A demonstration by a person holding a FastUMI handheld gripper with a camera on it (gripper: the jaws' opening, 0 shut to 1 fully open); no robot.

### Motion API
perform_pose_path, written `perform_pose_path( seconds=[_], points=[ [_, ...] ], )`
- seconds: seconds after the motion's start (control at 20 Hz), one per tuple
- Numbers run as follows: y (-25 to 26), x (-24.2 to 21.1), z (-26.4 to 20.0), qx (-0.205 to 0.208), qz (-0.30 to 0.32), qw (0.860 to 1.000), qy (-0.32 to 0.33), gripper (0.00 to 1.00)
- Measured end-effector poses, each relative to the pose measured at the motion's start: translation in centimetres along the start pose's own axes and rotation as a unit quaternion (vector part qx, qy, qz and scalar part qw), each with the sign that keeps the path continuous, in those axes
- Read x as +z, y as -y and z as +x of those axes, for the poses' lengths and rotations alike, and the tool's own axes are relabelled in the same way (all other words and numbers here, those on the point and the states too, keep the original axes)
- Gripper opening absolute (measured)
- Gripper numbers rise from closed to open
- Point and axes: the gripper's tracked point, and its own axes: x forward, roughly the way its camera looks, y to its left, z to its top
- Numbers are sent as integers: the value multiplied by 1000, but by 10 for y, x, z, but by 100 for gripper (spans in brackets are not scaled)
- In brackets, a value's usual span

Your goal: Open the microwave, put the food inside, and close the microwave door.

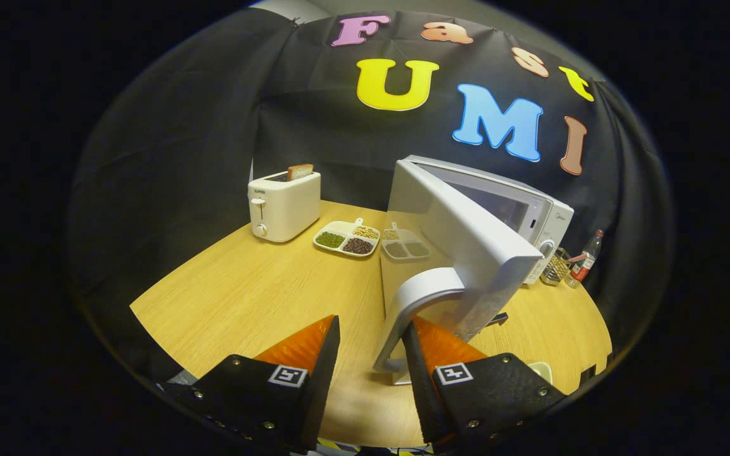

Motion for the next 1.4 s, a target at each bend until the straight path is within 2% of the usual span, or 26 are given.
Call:
perform_pose_path(
  seconds=[0.2, 0.35, 0.55, 0.6, 0.65, 0.7, 0.75, 0.9, 1.1, 1.4],
  points=[
    [-39, -2, -9, 52, 8, 999, -2, 59],
    [-78, 2, -22, 142, 12, 990, 12, 59],
    [-91, 34, -57, 210, 31, 975, 65, 61],
    [-88, 41, -65, 219, 32, 972, 75, 68],
    [-82, 49, -74, 220, 33, 971, 88, 88],
    [-72, 59, -81, 215, 35, 970, 105, 95],
    [-63, 68, -85, 208, 38, 970, 121, 99],
    [-29, 79, -93, 190, 45, 969, 151, 99],
    [44, 74, -96, 115, 65, 979, 158, 99],
    [140, 38, -83, 18, 87, 988, 127, 99]
  ],
)
